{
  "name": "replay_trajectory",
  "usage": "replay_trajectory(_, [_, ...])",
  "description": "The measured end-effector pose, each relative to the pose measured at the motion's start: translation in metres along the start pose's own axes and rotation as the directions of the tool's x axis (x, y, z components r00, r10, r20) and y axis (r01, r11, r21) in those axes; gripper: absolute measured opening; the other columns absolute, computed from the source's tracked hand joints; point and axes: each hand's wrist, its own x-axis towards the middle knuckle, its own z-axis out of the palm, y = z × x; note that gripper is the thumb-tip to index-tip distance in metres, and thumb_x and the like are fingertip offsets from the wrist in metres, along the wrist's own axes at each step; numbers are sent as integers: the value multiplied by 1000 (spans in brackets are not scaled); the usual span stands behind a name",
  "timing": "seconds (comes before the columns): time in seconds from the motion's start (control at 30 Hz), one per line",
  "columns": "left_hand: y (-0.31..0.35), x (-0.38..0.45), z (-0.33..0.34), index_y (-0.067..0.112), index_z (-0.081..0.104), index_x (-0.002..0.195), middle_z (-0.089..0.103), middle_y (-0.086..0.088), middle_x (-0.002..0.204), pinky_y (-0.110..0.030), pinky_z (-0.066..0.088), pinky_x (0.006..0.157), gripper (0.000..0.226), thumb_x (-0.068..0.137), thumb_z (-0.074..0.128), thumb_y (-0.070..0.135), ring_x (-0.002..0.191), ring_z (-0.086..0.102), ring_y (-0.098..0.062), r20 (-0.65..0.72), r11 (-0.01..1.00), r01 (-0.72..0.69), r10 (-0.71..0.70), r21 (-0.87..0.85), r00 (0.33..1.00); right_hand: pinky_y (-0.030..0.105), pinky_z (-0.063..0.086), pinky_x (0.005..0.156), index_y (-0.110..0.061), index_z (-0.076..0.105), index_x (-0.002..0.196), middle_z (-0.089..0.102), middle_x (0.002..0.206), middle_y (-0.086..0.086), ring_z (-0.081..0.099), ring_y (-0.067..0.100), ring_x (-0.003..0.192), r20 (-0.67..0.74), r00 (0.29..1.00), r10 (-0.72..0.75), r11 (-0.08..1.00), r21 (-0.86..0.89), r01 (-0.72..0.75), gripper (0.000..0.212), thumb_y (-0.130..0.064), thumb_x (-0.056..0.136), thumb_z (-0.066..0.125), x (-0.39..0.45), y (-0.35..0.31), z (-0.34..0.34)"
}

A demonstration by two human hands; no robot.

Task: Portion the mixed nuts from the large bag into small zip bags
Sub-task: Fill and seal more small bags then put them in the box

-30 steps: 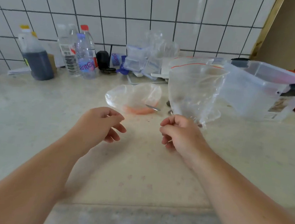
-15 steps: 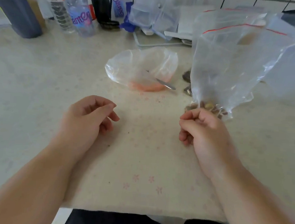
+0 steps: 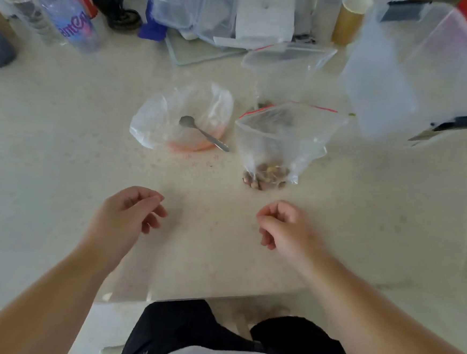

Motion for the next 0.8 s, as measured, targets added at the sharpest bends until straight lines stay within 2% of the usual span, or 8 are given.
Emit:
replay_trajectory(0.13, [17, -14, 23, 26, 78, 86, 78, -5, 85, -42, 50, 68, 23, 96, 60, 15, 65, 68, -19, 107, 998, 0, -7, 70, 994, 28, 47, 51, -34, 69, 77, 68, 62, -4, 65, 12, 51, -50, 998, 40, 999, 12, -40, 25, -46, 58, 59, -19, 2, -43])
replay_trajectory(0.23, [34, -24, 62, 25, 79, 85, 78, -8, 84, -40, 49, 66, 27, 98, 59, 11, 64, 67, -20, 151, 996, -21, 9, 83, 988, 26, 45, 48, -33, 68, 75, 66, 60, -4, 62, 12, 49, -111, 993, 38, 998, 56, -32, 25, -47, 57, 59, -38, 7, -85])
replay_trajectory(0.3, [47, -32, 96, 25, 79, 83, 78, -9, 83, -39, 48, 64, 28, 98, 59, 11, 62, 66, -19, 168, 997, -36, 24, 71, 985, 25, 44, 47, -34, 68, 72, 65, 58, -4, 60, 12, 47, -158, 986, 55, 994, 105, -39, 17, -43, 60, 61, -55, 13, -116])
replay_trajectory(0.4, [68, -45, 150, 26, 79, 83, 78, -10, 84, -38, 48, 63, 28, 99, 60, 13, 62, 66, -19, 224, 996, -57, 39, 71, 974, 25, 42, 47, -28, 68, 69, 64, 57, -3, 58, 13, 46, -243, 964, 108, 983, 174, -66, 7, -32, 72, 62, -82, 28, -164])
replay_trajectory(0.53, [95, -64, 216, 30, 78, 86, 78, -5, 84, -38, 49, 64, 18, 90, 61, 28, 64, 68, -19, 332, 981, -147, 97, 129, 938, 27, 45, 50, -17, 66, 73, 63, 56, -2, 55, 12, 47, -306, 933, 187, 954, 282, -99, 15, -12, 88, 64, -112, 53, -224])
replay_trajectory(0.67, [109, -75, 274, 32, 78, 88, 79, -2, 84, -37, 51, 64, 23, 96, 58, 23, 65, 70, -18, 430, 948, -226, 113, 223, 896, 26, 43, 50, -13, 65, 77, 61, 57, 0, 52, 16, 50, -362, 894, 265, 921, 370, -123, 11, -11, 87, 62, -140, 73, -271])
replay_trajectory(0.8, [128, -87, 325, 32, 77, 87, 79, -1, 85, -38, 51, 64, 20, 85, 58, 36, 65, 69, -19, 503, 937, -251, 100, 242, 858, 16, 40, 43, -15, 63, 75, 60, 60, 1, 50, 12, 46, -416, 842, 343, 888, 436, -147, 14, -10, 88, 60, -162, 88, -305])
